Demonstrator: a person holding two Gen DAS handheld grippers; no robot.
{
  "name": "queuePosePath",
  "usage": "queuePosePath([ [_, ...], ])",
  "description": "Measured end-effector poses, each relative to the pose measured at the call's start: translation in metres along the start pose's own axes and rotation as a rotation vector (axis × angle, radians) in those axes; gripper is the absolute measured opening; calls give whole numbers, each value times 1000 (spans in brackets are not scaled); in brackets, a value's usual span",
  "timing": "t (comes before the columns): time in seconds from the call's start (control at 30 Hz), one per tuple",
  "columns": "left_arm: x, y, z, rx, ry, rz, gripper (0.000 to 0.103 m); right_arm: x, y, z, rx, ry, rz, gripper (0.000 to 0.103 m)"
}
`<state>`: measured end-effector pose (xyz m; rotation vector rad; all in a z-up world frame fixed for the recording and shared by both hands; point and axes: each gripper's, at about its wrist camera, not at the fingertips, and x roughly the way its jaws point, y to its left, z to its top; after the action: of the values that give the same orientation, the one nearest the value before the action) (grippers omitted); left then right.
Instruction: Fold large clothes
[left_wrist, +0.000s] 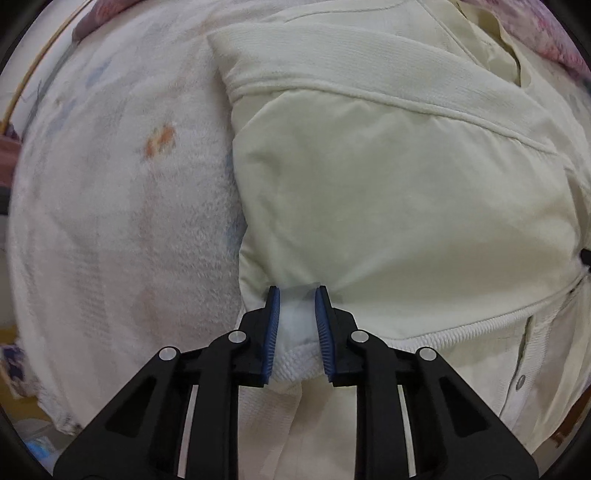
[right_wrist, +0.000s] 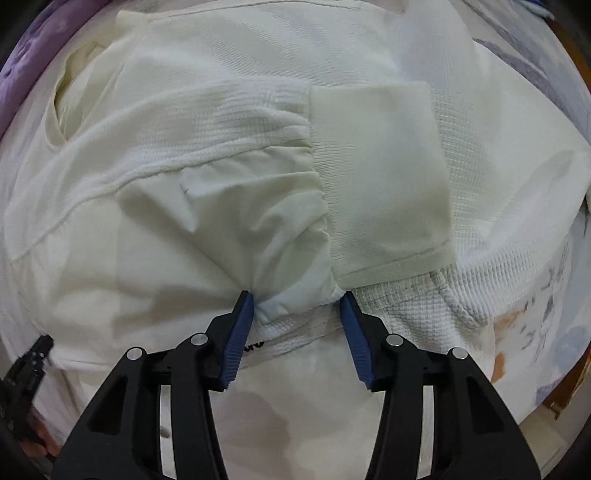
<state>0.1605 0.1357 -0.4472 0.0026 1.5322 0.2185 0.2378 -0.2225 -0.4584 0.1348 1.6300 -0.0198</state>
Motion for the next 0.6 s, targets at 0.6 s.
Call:
queuePosePath([
  [0.6, -128, 0, -32, -111, -59, -66, 67, -140, -31, -66, 4, -118, 76, 82],
])
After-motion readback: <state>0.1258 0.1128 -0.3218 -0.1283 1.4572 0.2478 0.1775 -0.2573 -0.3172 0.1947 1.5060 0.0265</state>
